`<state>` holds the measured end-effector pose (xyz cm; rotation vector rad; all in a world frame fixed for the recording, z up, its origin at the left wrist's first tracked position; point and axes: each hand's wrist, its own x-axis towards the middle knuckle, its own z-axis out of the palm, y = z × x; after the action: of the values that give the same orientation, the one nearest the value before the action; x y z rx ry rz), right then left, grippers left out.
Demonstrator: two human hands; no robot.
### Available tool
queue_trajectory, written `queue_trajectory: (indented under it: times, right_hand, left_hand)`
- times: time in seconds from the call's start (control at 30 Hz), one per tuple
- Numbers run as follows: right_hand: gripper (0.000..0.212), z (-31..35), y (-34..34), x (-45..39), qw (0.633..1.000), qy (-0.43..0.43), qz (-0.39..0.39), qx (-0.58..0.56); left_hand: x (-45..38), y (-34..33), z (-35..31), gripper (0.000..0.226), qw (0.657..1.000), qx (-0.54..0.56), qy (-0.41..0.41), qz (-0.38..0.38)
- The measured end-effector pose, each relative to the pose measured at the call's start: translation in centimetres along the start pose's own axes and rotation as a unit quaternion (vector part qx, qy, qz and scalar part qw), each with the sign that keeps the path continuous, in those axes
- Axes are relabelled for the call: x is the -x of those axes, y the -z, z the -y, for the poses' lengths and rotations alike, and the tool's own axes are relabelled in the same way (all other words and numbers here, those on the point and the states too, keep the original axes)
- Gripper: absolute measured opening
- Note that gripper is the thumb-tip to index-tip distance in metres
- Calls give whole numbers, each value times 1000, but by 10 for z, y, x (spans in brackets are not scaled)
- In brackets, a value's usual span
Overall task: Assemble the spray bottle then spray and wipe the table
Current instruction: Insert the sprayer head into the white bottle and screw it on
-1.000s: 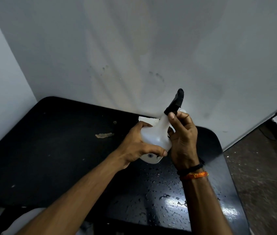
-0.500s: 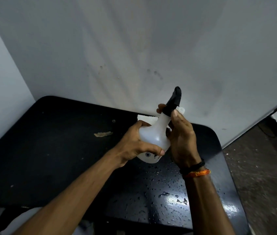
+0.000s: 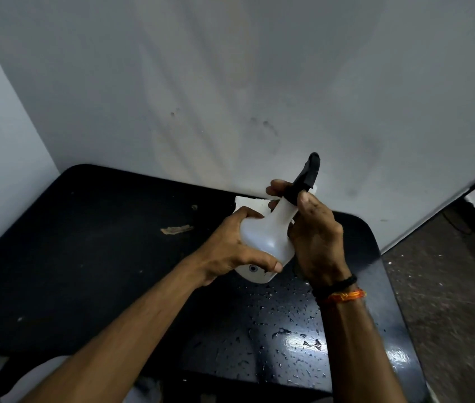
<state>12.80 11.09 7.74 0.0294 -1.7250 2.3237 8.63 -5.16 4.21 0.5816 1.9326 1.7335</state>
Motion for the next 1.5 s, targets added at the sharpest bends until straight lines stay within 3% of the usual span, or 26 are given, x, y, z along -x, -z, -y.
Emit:
queue_trajectory:
  times: [0.37, 0.5, 0.87, 1.23, 1.5]
  right_hand:
    - [43, 8, 5, 1, 995, 0, 93, -23]
    - [30, 3, 3, -2, 998, 8, 57, -15]
    - [24, -13, -3, -5, 997, 34, -37, 54]
    - [31, -3, 3, 0, 993, -10, -58, 106]
    - [25, -7, -1, 0, 983, -21, -107, 145]
  left_hand:
    - [6, 1, -5, 91, 997, 33, 4, 63]
    - [4, -3, -1, 88, 1000, 11, 2, 23]
    - [-2, -11, 9, 85, 991, -92, -16, -95]
    - [-3, -6, 11, 86, 987, -125, -11, -98]
    - [-3, -7, 15, 83, 984, -133, -4, -116]
